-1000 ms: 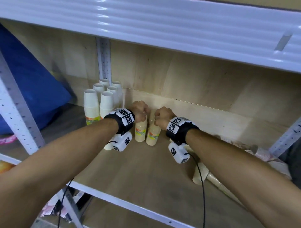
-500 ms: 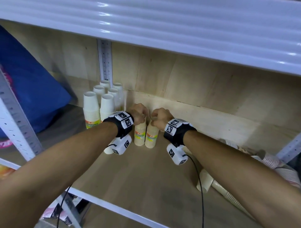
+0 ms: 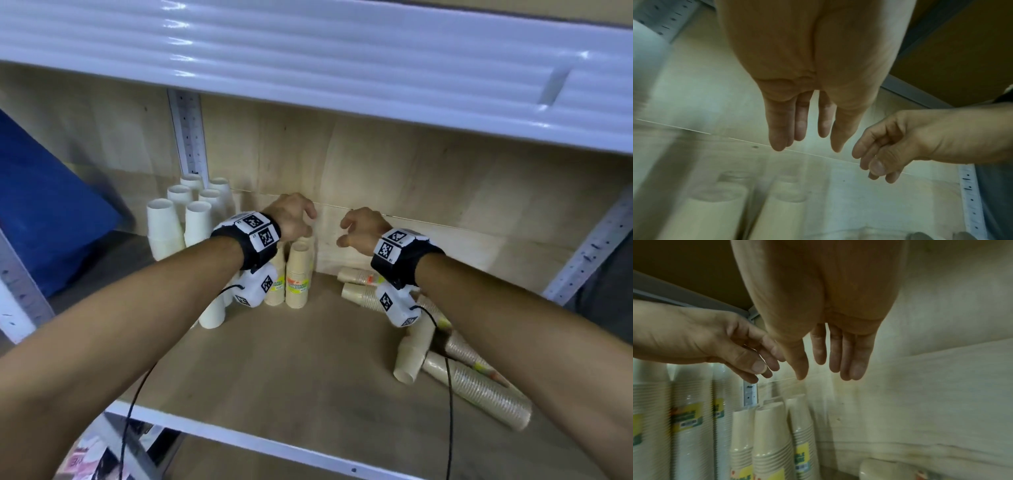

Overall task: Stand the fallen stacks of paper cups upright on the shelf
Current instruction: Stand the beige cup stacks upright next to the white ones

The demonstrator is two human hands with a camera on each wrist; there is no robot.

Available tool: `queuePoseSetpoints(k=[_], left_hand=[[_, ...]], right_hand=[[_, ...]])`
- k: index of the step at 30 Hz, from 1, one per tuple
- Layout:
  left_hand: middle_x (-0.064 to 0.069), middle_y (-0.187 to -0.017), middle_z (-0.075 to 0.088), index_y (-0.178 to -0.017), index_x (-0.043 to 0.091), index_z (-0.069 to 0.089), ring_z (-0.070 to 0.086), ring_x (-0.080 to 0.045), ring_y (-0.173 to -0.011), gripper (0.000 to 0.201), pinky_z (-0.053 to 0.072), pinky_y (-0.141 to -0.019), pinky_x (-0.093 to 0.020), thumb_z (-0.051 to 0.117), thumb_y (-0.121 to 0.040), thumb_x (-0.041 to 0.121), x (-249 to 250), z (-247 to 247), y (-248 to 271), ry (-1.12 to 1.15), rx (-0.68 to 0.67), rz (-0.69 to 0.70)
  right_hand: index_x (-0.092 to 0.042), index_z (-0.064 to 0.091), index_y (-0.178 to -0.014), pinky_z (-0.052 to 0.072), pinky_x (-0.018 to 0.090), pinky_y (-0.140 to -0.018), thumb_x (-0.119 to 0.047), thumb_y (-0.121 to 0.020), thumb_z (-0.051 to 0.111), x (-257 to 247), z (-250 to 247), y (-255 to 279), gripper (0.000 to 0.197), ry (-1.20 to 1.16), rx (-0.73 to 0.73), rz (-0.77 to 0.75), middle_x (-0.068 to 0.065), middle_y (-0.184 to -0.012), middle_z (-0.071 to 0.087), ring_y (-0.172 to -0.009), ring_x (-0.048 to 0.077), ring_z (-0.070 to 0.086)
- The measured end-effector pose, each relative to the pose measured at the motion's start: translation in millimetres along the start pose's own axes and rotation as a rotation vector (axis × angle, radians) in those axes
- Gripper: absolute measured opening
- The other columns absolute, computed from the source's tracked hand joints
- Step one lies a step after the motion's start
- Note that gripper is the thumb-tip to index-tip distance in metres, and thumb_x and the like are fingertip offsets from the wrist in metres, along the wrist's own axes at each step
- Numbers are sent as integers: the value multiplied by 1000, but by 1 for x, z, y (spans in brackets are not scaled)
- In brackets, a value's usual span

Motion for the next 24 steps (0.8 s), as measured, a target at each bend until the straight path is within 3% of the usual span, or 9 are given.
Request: queuePoseSetpoints(k=[8,11,14,16,18,21,24], left_hand=[[0,-122,56,-123,26,62,57,-19,-110,43,47,-96,-33,74,-83,36,73,68,8,46,-167,126],[0,-120,58,-120,25,64,59,-19,-106,42,48,-89,-29,75,-82,39,95,106,19,62,-233,181],[0,-117,59,-118,22,66,59,-19,-104,41,45,-83,-24,75,-82,37,112,145,32,80,-311,228],[3,-108,57,-119,18,65,56,-16,-97,42,43,-80,-22,77,-81,34,122,168,41,130,-358,235],[4,-108,56,-117,17,66,54,-16,-97,45,44,-82,-25,79,-78,34,129,188,48,178,-394,230],[7,-111,64,-111,21,69,60,-15,-102,41,49,-94,-36,81,-75,36,134,213,61,187,-456,214],[6,-109,69,-110,22,69,64,-14,-97,44,53,-90,-41,82,-71,37,134,233,68,176,-465,209]], right_hand=[[-28,62,-114,51,32,-87,-34,-75,77,86,-39,61,43,92,8,164,-1,-120,57,-103,21,60],[-26,62,-114,54,32,-83,-31,-74,77,121,-42,93,43,101,-16,239,2,-118,60,-97,22,64],[-21,64,-116,49,27,-76,-29,-78,76,146,-40,125,41,182,-61,253,3,-117,63,-101,21,62],[-18,63,-120,48,27,-80,-28,-81,74,159,-36,145,42,232,-101,260,3,-120,62,-107,22,60],[-17,60,-124,47,28,-86,-32,-81,75,174,-29,163,48,255,-134,288,3,-122,61,-111,23,58],[-16,62,-120,51,34,-90,-36,-78,75,192,-15,182,49,274,-170,311,4,-118,61,-109,23,59],[-15,59,-126,50,37,-92,-40,-76,75,202,-1,197,59,301,-225,313,3,-121,60,-111,24,59]])
Point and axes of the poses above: each hand's wrist, its own y-axis away from the middle knuckle, its own z-axis out of the palm, x = y × z, the point moved 9 cm from there along -y, towards the middle knuckle
